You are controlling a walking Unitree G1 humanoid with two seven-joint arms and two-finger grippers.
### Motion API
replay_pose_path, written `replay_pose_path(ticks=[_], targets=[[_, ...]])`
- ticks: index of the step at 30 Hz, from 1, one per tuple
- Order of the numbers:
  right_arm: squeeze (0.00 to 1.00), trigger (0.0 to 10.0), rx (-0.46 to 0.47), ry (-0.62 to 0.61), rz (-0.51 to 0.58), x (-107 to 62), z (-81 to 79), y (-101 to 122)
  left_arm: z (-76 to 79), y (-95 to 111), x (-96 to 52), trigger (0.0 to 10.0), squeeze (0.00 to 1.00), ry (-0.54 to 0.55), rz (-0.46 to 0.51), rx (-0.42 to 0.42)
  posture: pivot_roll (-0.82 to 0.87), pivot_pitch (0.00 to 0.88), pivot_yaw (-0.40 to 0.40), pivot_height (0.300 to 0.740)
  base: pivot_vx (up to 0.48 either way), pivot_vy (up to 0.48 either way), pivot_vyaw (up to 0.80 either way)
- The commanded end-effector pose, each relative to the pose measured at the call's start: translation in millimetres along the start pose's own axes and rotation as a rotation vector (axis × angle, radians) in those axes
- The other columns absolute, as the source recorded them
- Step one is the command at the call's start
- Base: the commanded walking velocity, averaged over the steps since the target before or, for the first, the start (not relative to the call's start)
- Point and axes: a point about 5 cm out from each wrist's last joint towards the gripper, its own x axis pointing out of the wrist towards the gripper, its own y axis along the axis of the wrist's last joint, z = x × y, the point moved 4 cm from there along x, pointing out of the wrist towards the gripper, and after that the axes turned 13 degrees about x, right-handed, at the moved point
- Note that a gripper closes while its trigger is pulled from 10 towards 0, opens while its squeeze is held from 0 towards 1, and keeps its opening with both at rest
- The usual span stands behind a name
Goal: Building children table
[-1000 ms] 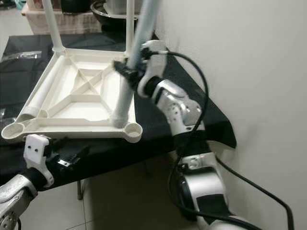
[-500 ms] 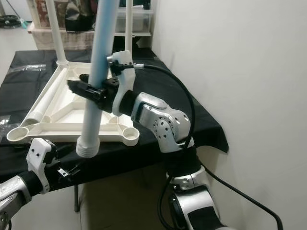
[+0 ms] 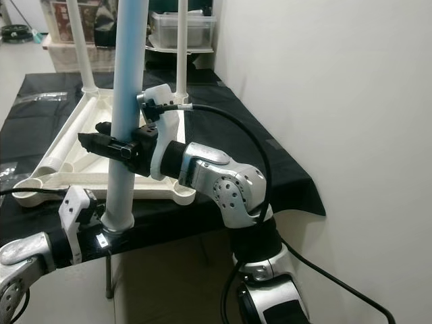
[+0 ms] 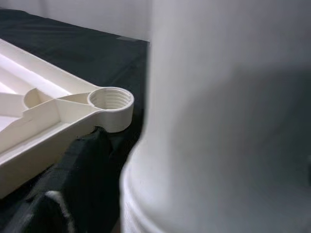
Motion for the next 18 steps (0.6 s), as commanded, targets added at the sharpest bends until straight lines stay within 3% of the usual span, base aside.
replay_pose_path(ticks=[1,12,13,17,18], targets=[[0.0,10.0,0.03,0.044,-0.05,3.4,-8.7,-12.0,-0.6,0.2,0.4,0.0,0.0,-0.008,0.008,0.007,0.05,0.0,-0.069,0.74,0.0,0.0,0.0],[0.0,10.0,0.015,0.027,-0.03,0.2,-6.6,-6.2,10.6,-8.8,-3.3,0.0,0.0,-0.057,-0.027,0.008,0.05,0.0,-0.071,0.74,0.0,0.0,0.0],[1.0,10.0,0.014,0.018,-0.02,-0.2,-4.4,-4.4,8.5,-9.7,-3.2,10.0,0.0,-0.047,-0.044,0.022,0.05,0.0,-0.076,0.74,0.0,0.0,0.0],[1.0,10.0,0.018,-0.006,-0.007,-0.5,0.0,-2.6,5.3,-9.8,-2.9,10.0,0.0,-0.034,-0.061,0.045,0.05,0.0,-0.077,0.74,0.0,0.0,0.0],[0.0,10.0,0.021,-0.016,0.001,-0.9,2.6,-2.5,2.7,-6.5,-2.2,10.0,0.0,-0.019,-0.057,0.063,0.05,0.0,-0.078,0.74,0.0,0.0,0.0]])
